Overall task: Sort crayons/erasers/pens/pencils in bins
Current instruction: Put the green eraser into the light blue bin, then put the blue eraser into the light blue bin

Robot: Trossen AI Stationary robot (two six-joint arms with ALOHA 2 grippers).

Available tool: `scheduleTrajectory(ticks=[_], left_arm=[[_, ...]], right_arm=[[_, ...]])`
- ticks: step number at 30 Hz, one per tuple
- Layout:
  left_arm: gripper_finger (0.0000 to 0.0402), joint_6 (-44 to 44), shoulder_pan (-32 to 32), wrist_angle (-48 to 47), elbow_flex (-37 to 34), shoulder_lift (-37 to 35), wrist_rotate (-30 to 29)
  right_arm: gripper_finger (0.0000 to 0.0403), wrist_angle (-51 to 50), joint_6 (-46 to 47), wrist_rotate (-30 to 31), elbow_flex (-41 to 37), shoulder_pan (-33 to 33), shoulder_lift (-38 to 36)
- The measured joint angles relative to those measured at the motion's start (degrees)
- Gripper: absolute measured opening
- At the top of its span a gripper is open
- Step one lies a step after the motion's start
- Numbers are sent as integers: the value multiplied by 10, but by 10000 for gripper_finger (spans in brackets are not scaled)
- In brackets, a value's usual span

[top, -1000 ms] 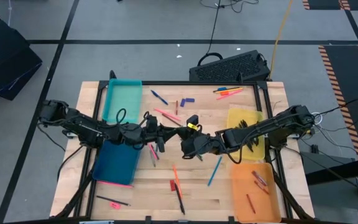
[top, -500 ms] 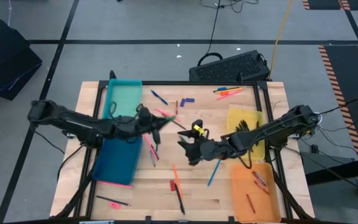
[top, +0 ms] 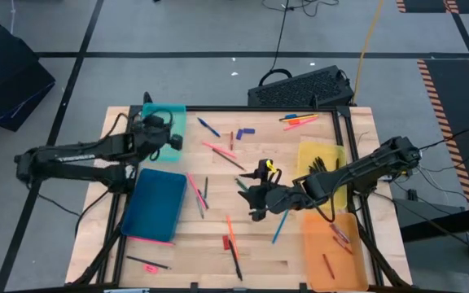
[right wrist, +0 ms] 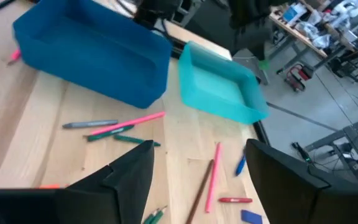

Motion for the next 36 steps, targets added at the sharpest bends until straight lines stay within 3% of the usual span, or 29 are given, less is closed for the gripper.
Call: scheduleTrajectory(ticks=[11, 20, 24, 29, 36], left_arm=[[18, -1, 172, -10, 0, 174, -2], [22, 14, 243, 54, 0, 287, 97], [38, 15, 263, 60, 0, 311, 133], [87, 26, 276, 56, 1, 317, 159], [157, 69, 275, 23, -1, 252, 187]], right_arm=[[247, -7, 30, -29, 0, 2, 0], [247, -62, 112, -90, -20, 2, 0], [247, -61, 121, -119, -33, 3, 3], [247, -58, 122, -136, -34, 2, 35], [247, -75, 134, -155, -30, -23, 47]])
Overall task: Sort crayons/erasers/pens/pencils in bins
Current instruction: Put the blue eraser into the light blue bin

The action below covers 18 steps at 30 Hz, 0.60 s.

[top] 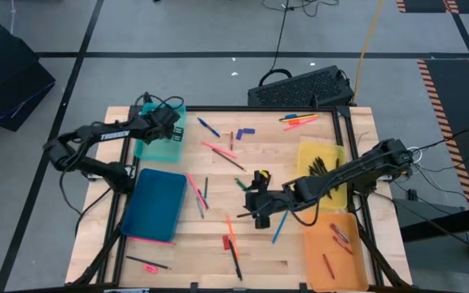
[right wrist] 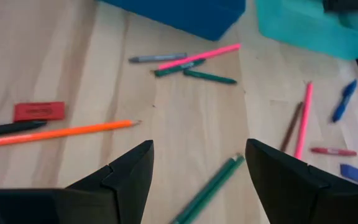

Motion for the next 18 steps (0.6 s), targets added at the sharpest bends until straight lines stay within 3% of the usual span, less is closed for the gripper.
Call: scheduleTrajectory(ticks=[5, 10, 18], left_arm=[[187, 10, -6, -40, 0, -96, 6], [192, 14, -39, -76, 0, -194, 10], [189, 16, -178, -74, 0, -291, 32]], right_arm=[[247, -46, -17, -10, 34, -20, 4], [247, -57, -29, -11, 43, -34, 6], [247, -141, -11, -10, 44, -104, 2]])
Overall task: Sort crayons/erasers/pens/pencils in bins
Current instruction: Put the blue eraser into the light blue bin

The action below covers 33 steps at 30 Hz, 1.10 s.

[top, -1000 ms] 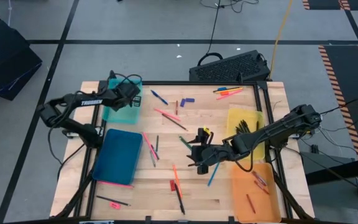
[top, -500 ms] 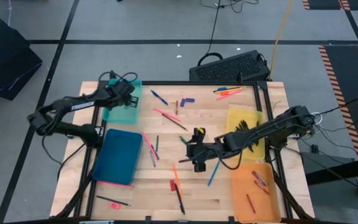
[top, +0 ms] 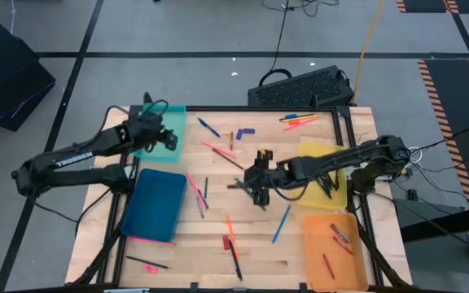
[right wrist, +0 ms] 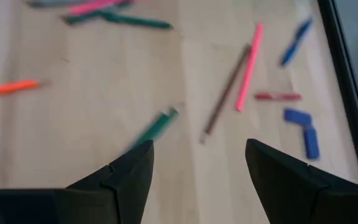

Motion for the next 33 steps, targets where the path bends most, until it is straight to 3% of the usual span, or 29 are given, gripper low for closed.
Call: scheduleTrajectory(ticks=[4, 10, 16, 21, 25, 29, 33], left_arm=[[183, 2, -95, 61, -27, -13, 0], [178, 37, -186, 329, -127, 6, 36], [194, 84, -179, 408, -112, 87, 37], [241, 123, -144, 457, -60, 178, 119], [271, 161, -134, 473, -39, 231, 127], [272, 169, -138, 491, -37, 256, 135], [257, 149, -157, 492, -37, 259, 140]], right_arm=[[247, -16, -1, -22, 0, -43, 0], [247, -18, -47, -110, 0, -120, 13], [261, -15, -133, -179, -1, -195, 13], [292, -5, -183, -180, -8, -251, 12], [301, -3, -199, -183, -19, -294, 13], [296, 9, -199, -209, -45, -343, 13], [290, 117, -203, -250, -52, -378, 31]])
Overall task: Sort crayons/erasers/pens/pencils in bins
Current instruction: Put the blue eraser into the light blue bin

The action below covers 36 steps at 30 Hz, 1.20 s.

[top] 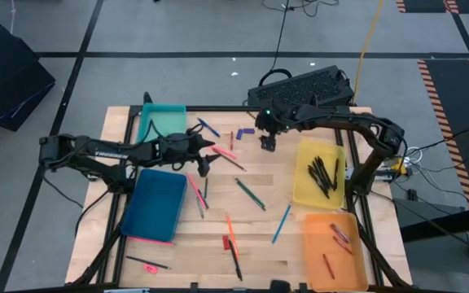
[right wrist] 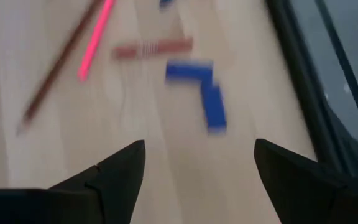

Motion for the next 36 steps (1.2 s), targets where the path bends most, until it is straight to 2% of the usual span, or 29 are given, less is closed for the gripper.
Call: scheduleTrajectory(ticks=[8, 11, 19, 23, 28, 36], left_arm=[[248, -16, -12, -18, 0, -5, 19], [250, -13, -8, -35, 0, -5, 16], [244, -24, -17, -40, 0, 0, 9], [244, -26, -28, -36, 0, 10, -15], [243, -23, -37, -17, 0, 21, -18], [243, 9, -49, -14, 0, 20, -19]], right_arm=[[286, -19, -49, -78, 146, -54, 171], [286, -27, -56, -121, 174, -68, 216], [285, -11, -87, -145, 182, -92, 262], [284, 0, -92, -153, 183, -95, 270], [261, -10, -113, -147, 184, -93, 271], [169, -84, -171, -61, 183, -56, 273]])
